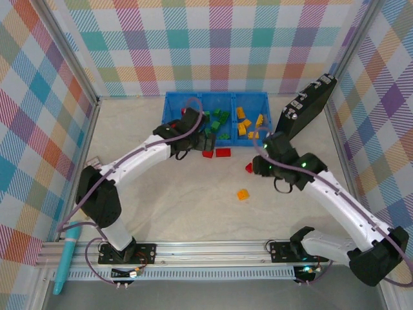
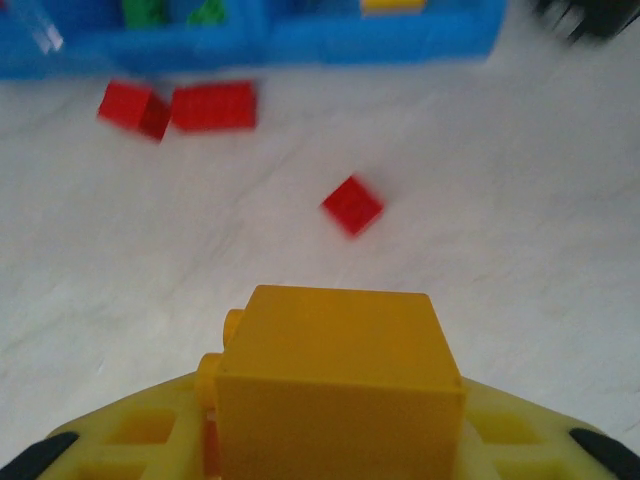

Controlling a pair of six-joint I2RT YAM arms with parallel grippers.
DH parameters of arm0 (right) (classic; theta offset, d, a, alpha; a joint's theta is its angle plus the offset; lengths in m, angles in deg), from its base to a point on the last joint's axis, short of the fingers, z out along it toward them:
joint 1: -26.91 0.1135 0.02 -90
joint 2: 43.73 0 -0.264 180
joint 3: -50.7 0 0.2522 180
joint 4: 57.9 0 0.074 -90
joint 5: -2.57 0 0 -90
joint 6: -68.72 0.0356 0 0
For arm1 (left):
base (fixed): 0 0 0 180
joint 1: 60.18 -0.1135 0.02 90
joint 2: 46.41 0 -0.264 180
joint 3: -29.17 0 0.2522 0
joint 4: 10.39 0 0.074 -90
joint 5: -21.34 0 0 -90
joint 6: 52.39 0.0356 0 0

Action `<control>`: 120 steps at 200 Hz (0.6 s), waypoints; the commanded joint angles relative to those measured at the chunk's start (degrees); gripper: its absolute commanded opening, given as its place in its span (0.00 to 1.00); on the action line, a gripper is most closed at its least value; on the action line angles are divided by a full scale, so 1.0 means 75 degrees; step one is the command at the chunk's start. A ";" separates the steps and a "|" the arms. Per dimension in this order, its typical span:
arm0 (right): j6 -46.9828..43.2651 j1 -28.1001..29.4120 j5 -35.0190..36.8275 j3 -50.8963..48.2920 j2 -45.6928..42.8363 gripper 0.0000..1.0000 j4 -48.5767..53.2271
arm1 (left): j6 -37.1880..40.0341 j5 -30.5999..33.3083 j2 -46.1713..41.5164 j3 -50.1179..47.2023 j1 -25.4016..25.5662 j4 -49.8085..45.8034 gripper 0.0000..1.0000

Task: Sort the legos into containers by color

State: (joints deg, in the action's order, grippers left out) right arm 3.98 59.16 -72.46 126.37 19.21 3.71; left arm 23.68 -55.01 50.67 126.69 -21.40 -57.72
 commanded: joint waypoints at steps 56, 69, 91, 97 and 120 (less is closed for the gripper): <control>-0.2803 -0.1968 -0.0762 0.2222 0.2709 0.33 -0.2942 | 0.0341 0.0231 0.0903 -0.0670 0.0298 0.1237 0.97; -0.2793 -0.2013 -0.0715 0.2695 0.3300 0.32 -0.3051 | 0.0476 0.0237 0.1074 -0.0639 0.0301 0.1276 0.97; -0.2867 -0.2041 -0.0815 0.3479 0.4198 0.33 -0.3117 | 0.0688 0.0231 0.1387 -0.0502 0.0301 0.1299 0.97; -0.2906 -0.2058 -0.0834 0.3665 0.4457 0.33 -0.3144 | 0.0729 0.0208 0.1490 -0.0440 0.0301 0.1296 0.96; -0.3003 -0.2127 -0.0904 0.4365 0.5400 0.33 -0.3194 | 0.0768 0.0081 0.1788 -0.0263 0.0301 0.1305 0.96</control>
State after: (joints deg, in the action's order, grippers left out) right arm -16.39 43.77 -77.47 153.93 54.57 -17.71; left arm 27.72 -53.83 61.97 122.43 -19.36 -49.02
